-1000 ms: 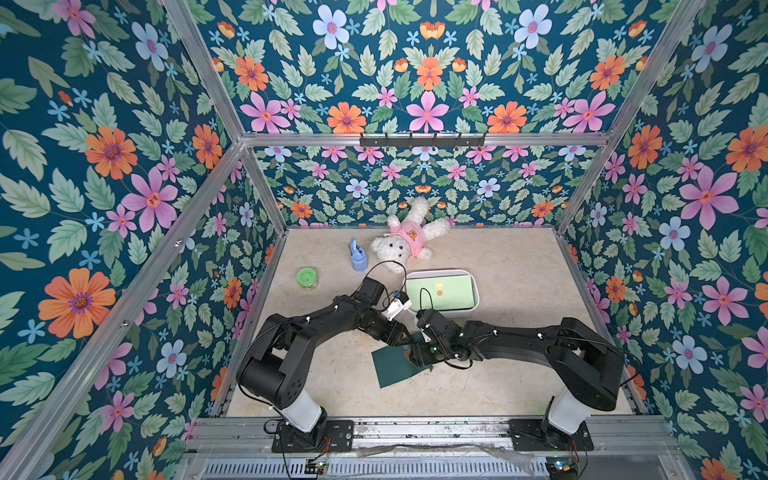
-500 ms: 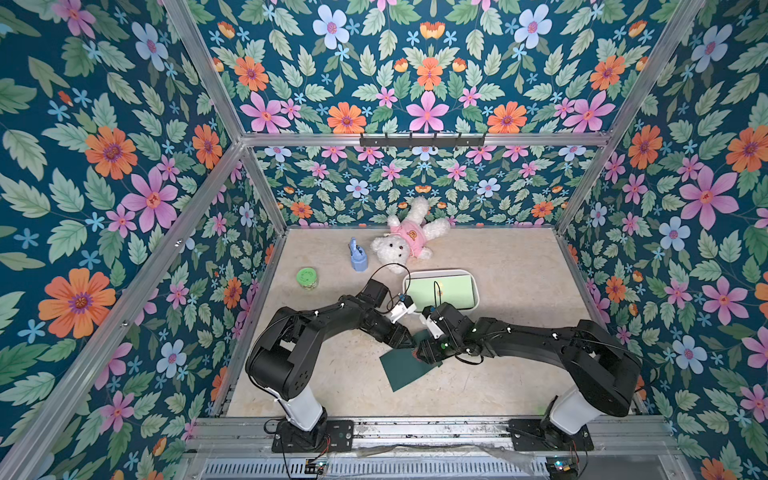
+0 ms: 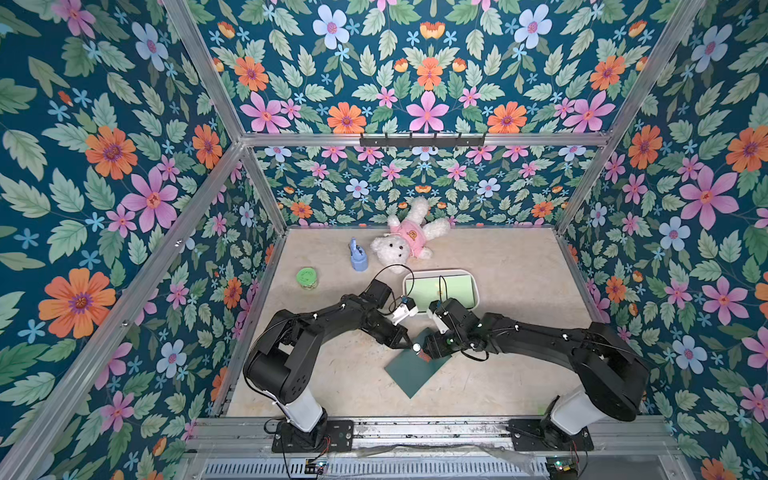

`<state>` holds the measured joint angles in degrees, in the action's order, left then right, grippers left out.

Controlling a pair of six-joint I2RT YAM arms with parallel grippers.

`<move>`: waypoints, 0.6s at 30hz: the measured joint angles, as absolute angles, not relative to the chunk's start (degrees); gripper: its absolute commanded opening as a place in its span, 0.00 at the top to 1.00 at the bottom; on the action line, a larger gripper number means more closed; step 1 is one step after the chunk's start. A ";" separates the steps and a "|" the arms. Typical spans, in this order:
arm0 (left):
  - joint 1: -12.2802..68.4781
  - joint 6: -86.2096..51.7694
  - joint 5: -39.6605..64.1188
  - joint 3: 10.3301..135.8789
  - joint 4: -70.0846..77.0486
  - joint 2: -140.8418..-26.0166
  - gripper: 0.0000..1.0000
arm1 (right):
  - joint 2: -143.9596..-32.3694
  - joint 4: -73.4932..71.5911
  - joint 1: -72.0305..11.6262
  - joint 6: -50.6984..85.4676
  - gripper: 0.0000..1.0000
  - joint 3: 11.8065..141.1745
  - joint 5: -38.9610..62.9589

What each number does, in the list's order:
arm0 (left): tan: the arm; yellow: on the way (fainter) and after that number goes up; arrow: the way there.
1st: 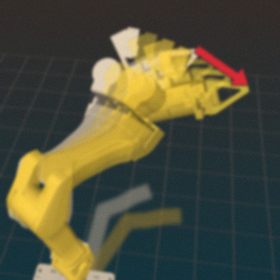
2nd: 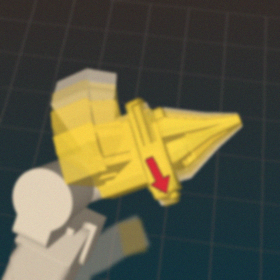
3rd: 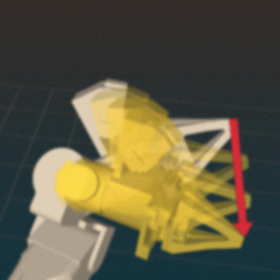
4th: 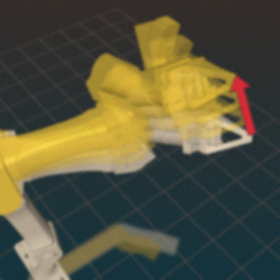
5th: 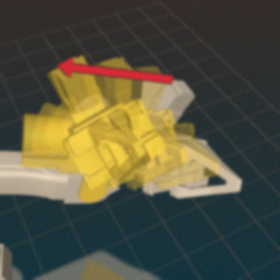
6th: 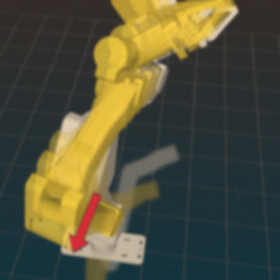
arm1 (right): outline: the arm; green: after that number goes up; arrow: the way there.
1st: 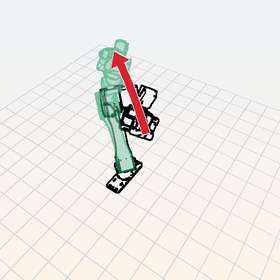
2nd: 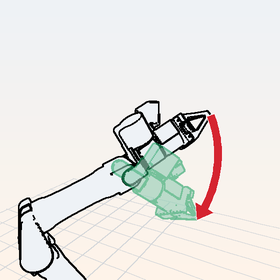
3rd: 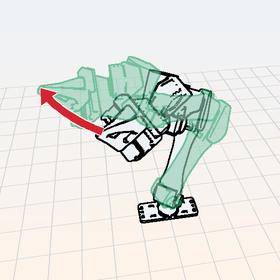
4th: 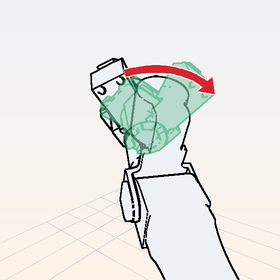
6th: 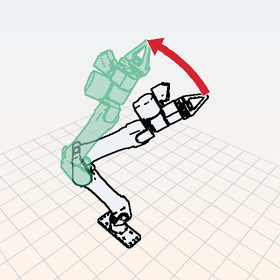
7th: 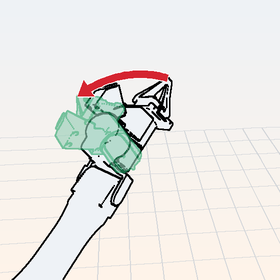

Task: Put the sealed envelopes into the storage box
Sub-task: Pick up the envelope from the center of the board.

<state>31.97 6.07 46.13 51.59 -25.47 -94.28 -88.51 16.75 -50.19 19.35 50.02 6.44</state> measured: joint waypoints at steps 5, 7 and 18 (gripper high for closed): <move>33.95 6.42 45.21 55.18 -29.39 -94.28 1.00 | -82.63 23.14 -46.81 19.00 0.22 50.41 3.51; 35.29 6.83 44.84 57.47 -31.14 -95.18 1.00 | -80.01 25.23 -44.71 19.00 0.23 50.68 2.31; 40.58 9.74 40.18 71.24 -42.33 -96.92 1.00 | -75.42 25.41 -24.21 24.21 0.46 51.24 -0.60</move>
<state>40.58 9.74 40.18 71.24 -42.33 -96.92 -75.42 25.41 -24.21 24.21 51.24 -0.60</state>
